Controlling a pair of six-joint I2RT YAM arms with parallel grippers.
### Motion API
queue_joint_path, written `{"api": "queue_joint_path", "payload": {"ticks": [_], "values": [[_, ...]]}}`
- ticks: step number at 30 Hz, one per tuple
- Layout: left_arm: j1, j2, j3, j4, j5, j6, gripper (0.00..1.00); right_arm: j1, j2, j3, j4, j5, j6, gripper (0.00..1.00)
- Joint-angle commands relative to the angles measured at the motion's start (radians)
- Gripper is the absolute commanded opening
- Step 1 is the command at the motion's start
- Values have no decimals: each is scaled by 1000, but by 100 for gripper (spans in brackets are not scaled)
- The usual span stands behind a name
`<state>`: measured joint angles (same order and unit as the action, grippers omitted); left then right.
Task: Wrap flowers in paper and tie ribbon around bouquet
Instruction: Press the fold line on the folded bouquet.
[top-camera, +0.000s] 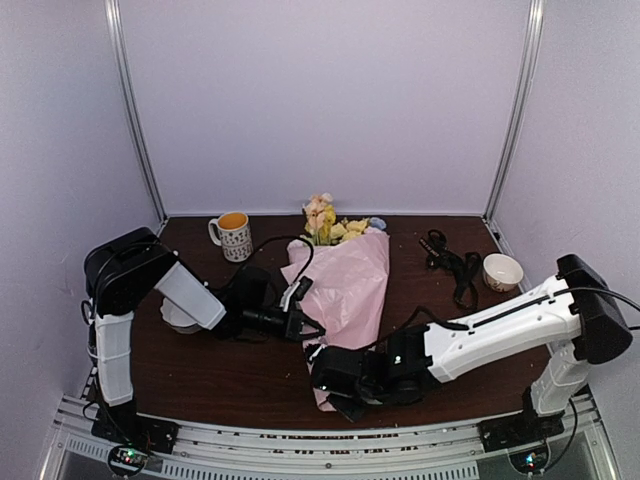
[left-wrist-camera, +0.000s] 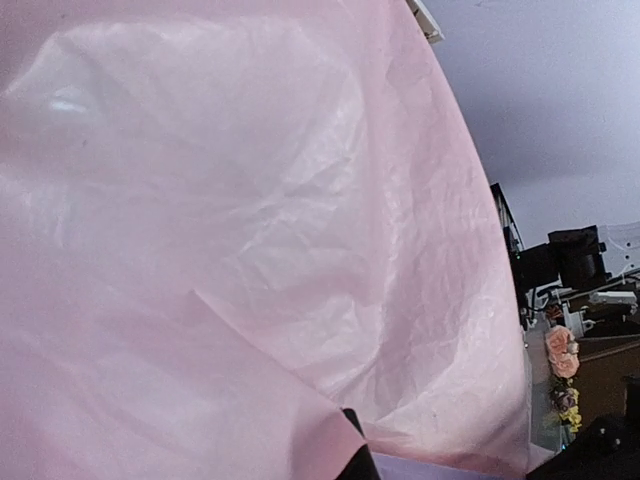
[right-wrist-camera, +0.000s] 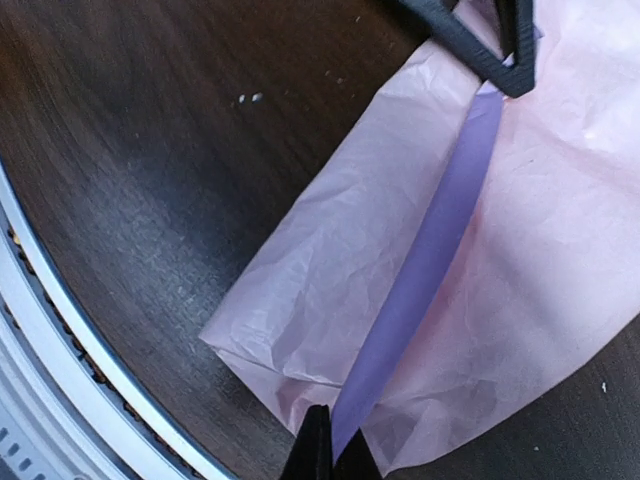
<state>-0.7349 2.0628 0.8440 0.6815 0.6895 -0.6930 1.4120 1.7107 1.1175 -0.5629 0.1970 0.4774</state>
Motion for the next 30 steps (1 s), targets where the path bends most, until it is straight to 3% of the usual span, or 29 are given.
{"api": "queue_joint_path", "payload": {"ticks": [1, 8, 11, 15, 22, 30], "values": [[28, 34, -4, 14, -52, 20, 0, 85, 118, 56, -123, -6, -21, 0], [43, 36, -15, 12, -54, 29, 0, 145, 174, 107, -128, -69, -54, 18], [45, 37, -16, 11, -52, 35, 0, 151, 106, 69, -33, -180, -82, 27], [44, 40, -18, 15, -47, 38, 0, 145, -33, -4, 82, -270, -98, 33], [45, 42, -26, 24, -44, 36, 0, -24, -215, -202, 235, -278, 113, 31], [45, 42, -34, 29, -42, 32, 0, -101, -96, -153, 166, -201, 245, 19]]}}
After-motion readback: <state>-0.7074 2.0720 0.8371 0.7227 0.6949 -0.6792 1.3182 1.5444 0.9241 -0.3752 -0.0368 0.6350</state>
